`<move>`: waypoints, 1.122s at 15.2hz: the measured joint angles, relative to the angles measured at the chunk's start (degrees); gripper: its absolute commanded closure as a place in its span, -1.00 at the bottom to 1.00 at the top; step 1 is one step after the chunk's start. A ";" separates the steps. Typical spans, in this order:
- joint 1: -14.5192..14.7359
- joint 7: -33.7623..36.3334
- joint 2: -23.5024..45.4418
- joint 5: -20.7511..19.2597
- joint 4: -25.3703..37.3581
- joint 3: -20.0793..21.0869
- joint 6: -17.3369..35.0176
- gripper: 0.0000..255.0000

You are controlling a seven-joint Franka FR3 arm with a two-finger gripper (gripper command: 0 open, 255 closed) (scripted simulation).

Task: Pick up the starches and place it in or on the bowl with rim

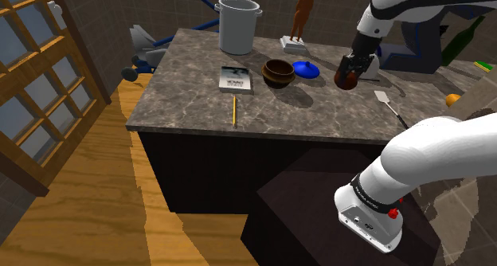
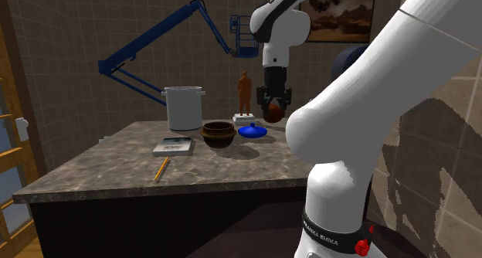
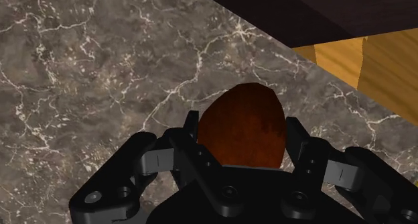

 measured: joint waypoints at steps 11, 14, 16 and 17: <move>5.61 1.50 17.48 6.40 16.30 0.98 0.82 1.00; 6.89 1.42 24.00 8.66 22.29 1.04 1.13 1.00; 7.55 1.36 28.34 10.20 26.98 1.13 0.54 1.00; 7.77 1.10 31.00 11.12 29.68 1.08 0.42 1.00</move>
